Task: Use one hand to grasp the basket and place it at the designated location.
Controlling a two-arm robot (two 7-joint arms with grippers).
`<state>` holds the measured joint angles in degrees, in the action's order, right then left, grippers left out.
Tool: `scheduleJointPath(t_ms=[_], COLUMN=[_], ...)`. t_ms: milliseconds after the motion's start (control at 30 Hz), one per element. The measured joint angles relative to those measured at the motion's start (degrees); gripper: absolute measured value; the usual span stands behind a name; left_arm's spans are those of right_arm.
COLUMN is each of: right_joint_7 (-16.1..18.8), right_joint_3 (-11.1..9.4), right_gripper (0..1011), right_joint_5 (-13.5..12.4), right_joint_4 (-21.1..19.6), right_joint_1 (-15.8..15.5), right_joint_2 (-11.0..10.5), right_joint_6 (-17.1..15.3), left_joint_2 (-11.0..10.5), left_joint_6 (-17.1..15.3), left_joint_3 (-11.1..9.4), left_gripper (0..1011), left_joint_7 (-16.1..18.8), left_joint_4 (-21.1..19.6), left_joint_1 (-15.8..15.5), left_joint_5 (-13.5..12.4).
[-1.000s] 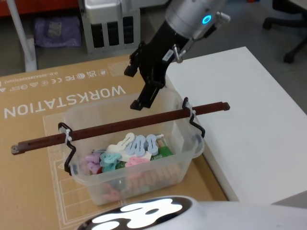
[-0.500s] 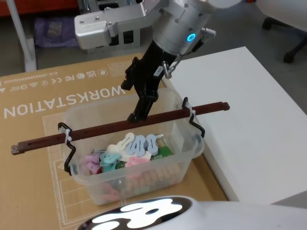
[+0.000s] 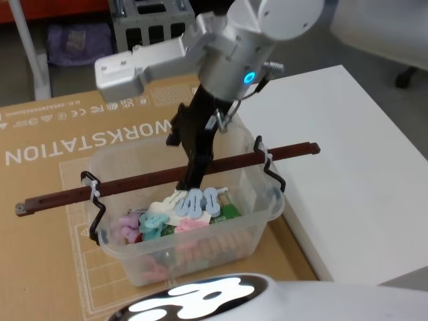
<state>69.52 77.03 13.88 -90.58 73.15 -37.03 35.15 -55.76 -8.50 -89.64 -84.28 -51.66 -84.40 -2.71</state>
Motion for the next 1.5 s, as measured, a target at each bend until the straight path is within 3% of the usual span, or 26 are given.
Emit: scheduleJointPath(t_ms=[667, 1033, 1300, 1500], right_joint_7=[-0.3, -0.6, -0.7, -0.8], right_joint_3=[3.4, 6.1, 6.8, 6.8], right_gripper=[1000, 1000, 1000, 902], right_joint_5=[2.1, 4.6, 4.9, 4.9], right_joint_4=[0.4, 2.8, 3.9, 4.4], right_joint_1=[-0.4, -1.0, -0.8, -0.6], right_joint_2=[1.7, 3.9, 4.7, 4.9], right_joint_6=[-0.6, -0.9, -1.5, -1.8], left_joint_2=[0.0, 0.0, 0.0, 0.0], left_joint_6=[0.0, 0.0, 0.0, 0.0], left_joint_3=[0.0, 0.0, 0.0, 0.0], left_gripper=[0, 0, 0, 0], left_joint_7=[0.0, 0.0, 0.0, 0.0], left_joint_4=[0.0, 0.0, 0.0, 0.0], left_joint_1=[0.0, 0.0, 0.0, 0.0], left_joint_5=[0.0, 0.0, 0.0, 0.0])
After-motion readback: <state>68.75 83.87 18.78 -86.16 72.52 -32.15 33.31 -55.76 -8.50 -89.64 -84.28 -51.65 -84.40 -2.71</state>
